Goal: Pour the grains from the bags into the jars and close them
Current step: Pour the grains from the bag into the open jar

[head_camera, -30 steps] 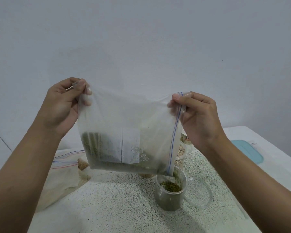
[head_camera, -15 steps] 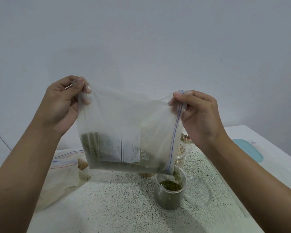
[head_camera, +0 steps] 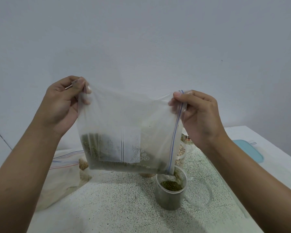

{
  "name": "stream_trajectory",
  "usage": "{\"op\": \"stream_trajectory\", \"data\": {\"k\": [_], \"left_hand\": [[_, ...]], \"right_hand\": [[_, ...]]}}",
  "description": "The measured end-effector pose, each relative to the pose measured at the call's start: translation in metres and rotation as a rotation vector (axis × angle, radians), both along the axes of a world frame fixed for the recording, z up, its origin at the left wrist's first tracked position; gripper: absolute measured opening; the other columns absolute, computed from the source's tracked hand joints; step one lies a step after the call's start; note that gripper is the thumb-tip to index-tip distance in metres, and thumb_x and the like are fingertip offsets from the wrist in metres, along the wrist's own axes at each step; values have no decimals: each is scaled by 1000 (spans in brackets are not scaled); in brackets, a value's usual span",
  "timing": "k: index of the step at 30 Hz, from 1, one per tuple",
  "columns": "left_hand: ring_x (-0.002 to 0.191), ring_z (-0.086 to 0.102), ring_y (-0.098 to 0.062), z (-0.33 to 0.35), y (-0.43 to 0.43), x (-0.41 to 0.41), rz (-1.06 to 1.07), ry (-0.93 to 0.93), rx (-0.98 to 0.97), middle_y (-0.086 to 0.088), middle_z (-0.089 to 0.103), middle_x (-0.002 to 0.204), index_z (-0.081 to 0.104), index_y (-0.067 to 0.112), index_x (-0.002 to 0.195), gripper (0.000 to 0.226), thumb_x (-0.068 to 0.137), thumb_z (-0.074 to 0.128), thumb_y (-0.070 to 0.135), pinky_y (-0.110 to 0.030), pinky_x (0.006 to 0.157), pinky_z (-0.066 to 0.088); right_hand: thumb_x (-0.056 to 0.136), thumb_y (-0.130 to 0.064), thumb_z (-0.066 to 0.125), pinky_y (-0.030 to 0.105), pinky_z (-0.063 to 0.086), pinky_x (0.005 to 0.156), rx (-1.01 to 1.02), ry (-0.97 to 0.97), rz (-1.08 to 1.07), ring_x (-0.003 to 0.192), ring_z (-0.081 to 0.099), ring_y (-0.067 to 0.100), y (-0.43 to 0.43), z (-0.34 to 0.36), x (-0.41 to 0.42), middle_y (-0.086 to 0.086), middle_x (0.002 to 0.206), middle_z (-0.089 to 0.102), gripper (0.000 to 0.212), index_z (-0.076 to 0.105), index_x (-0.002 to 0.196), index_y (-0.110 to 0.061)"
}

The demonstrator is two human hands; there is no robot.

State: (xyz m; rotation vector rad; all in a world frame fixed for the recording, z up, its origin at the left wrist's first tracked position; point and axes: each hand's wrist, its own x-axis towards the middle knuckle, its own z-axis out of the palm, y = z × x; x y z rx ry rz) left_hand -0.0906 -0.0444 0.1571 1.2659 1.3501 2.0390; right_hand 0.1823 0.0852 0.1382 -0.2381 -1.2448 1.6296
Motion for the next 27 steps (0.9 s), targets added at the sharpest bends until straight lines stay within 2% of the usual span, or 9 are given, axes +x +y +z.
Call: {"op": "stream_trajectory", "data": {"k": [10, 16, 21, 27], "left_hand": [[67, 54, -12, 2, 0, 1, -5, 7, 2, 3, 64, 76, 67, 17, 80, 27, 103, 54, 13, -19, 67, 50], [66, 54, -12, 3, -1, 0, -3, 1, 6, 4, 64, 76, 68, 19, 78, 28, 102, 55, 13, -19, 67, 49], [68, 53, -12, 3, -1, 0, -7, 6, 8, 3, 64, 76, 70, 21, 76, 32, 102, 55, 13, -19, 67, 49], [67, 54, -12, 3, 0, 0, -6, -2, 19, 3, 64, 76, 66, 15, 80, 26, 103, 53, 12, -20, 67, 49]], "right_hand": [[73, -3, 72, 26, 47, 64, -16, 2, -3, 67, 62, 21, 1, -1, 1, 13, 65, 66, 8, 71, 65, -1], [76, 0, 70, 25, 47, 63, -11, 0, -6, 67, 62, 20, 0, 0, 1, 13, 66, 65, 8, 67, 70, 4], [81, 4, 67, 25, 47, 65, -15, -4, -14, 68, 61, 21, 0, 1, 1, 12, 65, 65, 13, 68, 68, 2], [83, 7, 65, 25, 46, 64, -21, 0, -9, 67, 61, 21, -1, 2, 0, 14, 65, 64, 23, 70, 63, -2]]}}
